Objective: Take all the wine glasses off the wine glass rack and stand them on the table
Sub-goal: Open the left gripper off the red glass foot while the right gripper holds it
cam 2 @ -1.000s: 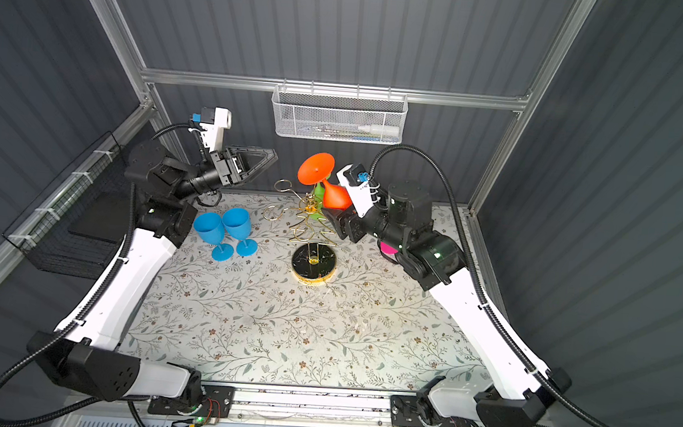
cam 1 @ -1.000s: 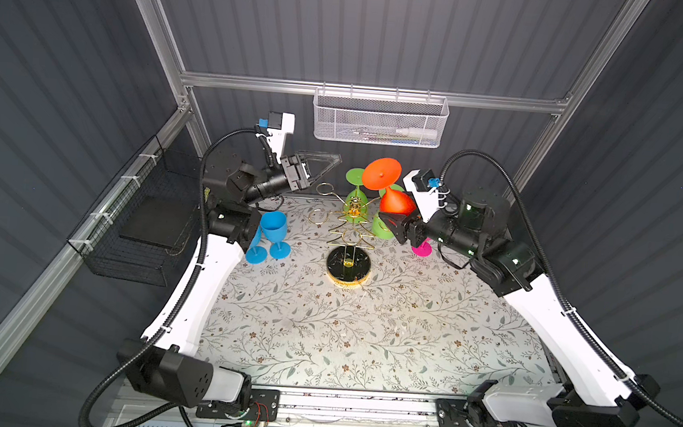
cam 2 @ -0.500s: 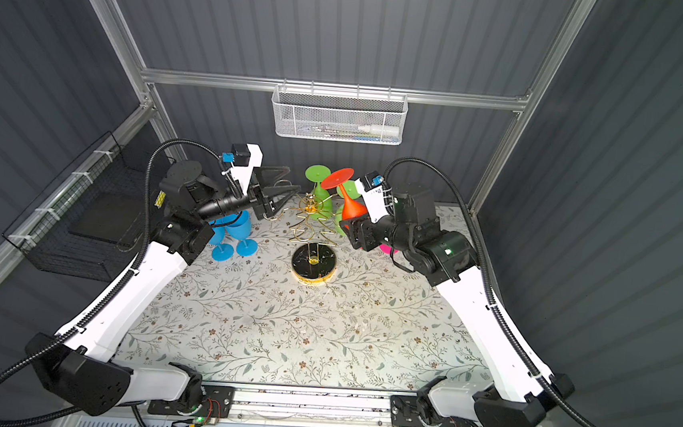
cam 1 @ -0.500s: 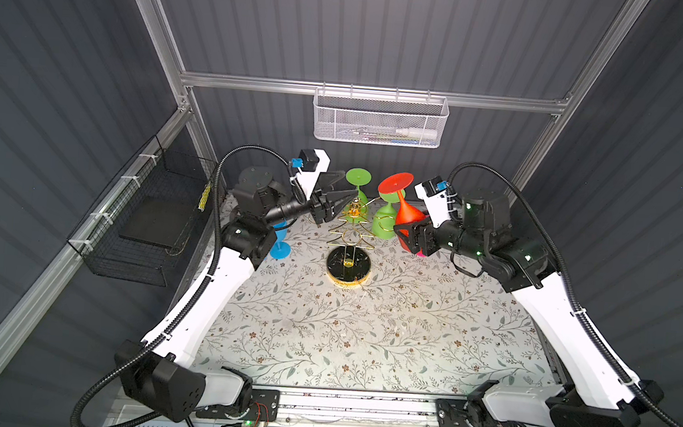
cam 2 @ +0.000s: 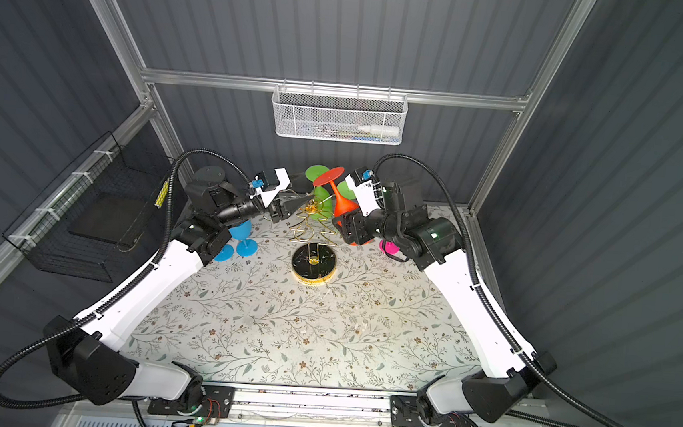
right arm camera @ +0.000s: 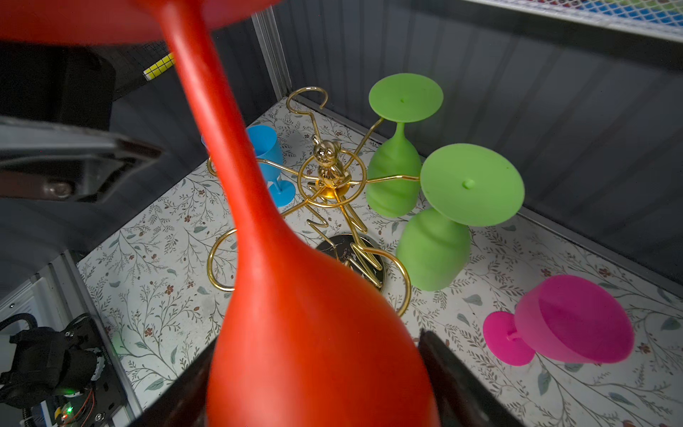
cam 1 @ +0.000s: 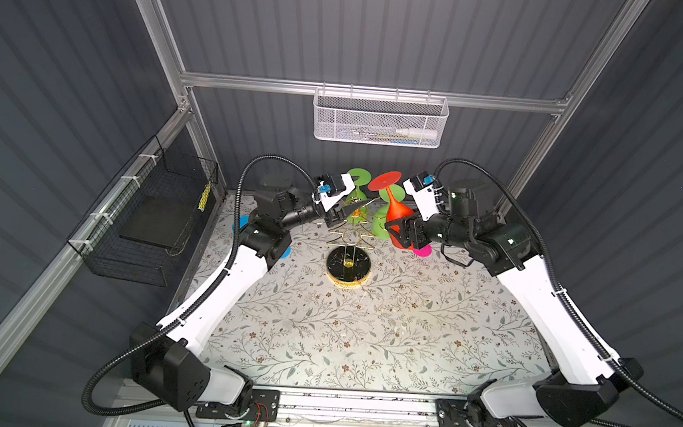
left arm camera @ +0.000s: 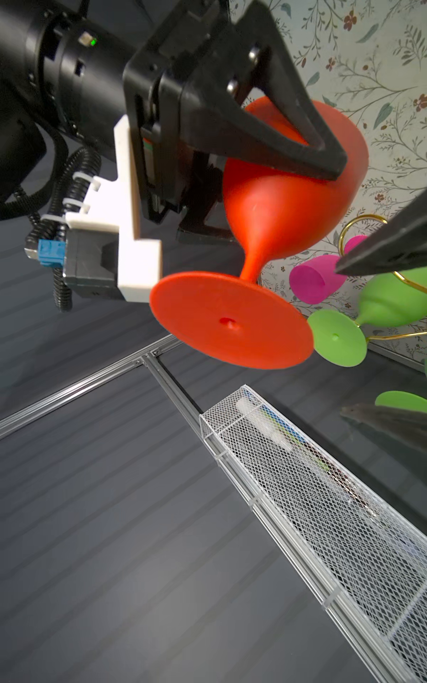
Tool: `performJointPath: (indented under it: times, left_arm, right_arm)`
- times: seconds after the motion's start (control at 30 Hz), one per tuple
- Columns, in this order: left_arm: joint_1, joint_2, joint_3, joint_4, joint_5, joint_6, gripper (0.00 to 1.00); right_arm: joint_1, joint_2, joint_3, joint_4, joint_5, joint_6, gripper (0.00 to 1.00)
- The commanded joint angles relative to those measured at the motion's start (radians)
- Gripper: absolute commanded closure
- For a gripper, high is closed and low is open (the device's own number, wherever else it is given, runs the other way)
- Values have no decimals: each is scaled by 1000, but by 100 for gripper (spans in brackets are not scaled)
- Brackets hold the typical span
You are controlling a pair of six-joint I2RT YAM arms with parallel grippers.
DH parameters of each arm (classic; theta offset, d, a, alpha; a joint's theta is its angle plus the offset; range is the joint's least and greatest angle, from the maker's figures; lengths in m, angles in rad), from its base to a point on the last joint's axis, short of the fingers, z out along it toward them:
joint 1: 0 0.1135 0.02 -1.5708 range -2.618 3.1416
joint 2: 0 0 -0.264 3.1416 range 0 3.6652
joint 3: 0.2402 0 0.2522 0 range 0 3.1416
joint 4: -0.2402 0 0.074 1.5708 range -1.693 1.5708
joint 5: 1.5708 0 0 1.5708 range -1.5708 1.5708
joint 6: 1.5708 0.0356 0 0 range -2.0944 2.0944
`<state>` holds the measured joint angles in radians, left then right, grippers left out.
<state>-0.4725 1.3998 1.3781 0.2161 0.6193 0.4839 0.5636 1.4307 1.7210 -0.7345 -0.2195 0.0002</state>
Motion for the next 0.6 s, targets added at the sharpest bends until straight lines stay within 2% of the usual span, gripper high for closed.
performJointPath:
  times: [0.0, 0.33, 0.57]
  left_arm:
    - [-30, 4, 27, 34, -27, 69, 44]
    - [-48, 8, 27, 50, -62, 100, 54]
    - [-49, 11, 67, 41, -71, 98, 73]
  right_arm:
    - [7, 6, 35, -14, -41, 11, 48]
    - [27, 19, 29, -19, -58, 23, 50]
    - [32, 16, 20, -25, -58, 26, 50]
